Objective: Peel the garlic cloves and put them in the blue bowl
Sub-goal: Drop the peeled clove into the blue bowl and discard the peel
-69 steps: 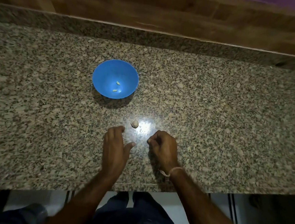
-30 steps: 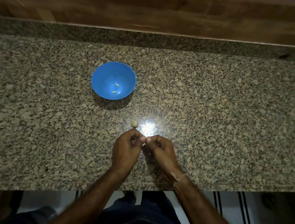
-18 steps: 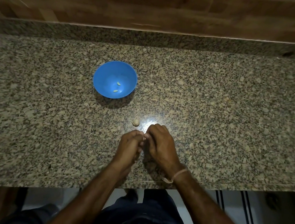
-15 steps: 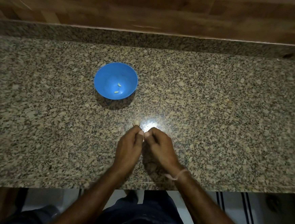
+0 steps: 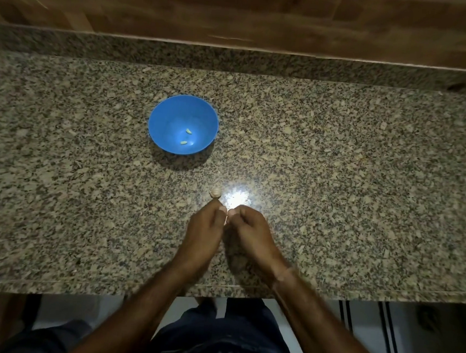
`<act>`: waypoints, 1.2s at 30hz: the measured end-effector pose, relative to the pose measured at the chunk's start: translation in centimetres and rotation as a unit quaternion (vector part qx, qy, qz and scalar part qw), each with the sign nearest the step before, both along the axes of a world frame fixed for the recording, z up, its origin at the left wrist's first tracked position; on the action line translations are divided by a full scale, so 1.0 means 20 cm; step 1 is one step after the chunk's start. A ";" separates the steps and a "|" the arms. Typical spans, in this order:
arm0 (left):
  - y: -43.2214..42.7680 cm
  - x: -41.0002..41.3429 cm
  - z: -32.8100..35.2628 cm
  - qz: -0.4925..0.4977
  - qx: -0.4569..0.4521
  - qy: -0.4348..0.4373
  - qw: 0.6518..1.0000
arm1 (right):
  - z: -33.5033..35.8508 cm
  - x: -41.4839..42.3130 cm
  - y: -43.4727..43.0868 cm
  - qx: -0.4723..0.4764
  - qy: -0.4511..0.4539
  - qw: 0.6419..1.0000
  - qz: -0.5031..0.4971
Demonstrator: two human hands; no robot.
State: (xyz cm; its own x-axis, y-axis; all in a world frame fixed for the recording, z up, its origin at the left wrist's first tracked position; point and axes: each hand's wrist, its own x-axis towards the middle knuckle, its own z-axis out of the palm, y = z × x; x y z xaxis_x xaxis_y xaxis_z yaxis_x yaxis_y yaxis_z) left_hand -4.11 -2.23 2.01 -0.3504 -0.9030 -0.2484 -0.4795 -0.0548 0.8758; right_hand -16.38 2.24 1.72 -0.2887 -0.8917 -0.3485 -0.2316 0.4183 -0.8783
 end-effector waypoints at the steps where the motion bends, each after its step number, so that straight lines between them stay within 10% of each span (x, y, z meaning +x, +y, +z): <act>1: -0.02 -0.01 0.01 0.042 0.120 0.065 0.990 | -0.02 0.00 0.01 -0.064 0.115 0.991 0.035; 5: -0.03 -0.03 0.06 0.166 0.466 0.235 0.837 | -0.06 -0.06 0.00 -0.183 0.277 0.935 0.126; 9: 0.00 0.00 0.03 0.093 0.202 0.112 0.968 | -0.06 -0.07 -0.03 -0.095 0.053 0.992 0.070; 15: -0.01 0.04 0.03 0.057 -0.006 0.038 0.998 | -0.06 -0.07 -0.03 -0.048 -0.108 0.993 -0.026; 27: 0.00 0.04 0.06 0.103 0.012 0.052 0.993 | -0.04 -0.03 -0.02 -0.062 -0.267 0.955 -0.116; 36: -0.03 0.02 0.13 0.134 0.079 0.081 0.984 | 0.00 -0.03 -0.01 -0.097 -0.136 0.981 -0.102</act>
State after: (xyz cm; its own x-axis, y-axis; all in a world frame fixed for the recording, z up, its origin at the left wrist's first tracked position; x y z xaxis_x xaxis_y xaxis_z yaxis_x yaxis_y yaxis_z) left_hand -3.77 -2.78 4.62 -0.1511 -0.9231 -0.3536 -0.2834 -0.3022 0.9101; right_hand -17.00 2.07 1.75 -0.3883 -0.8819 -0.2673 0.0943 0.2505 -0.9635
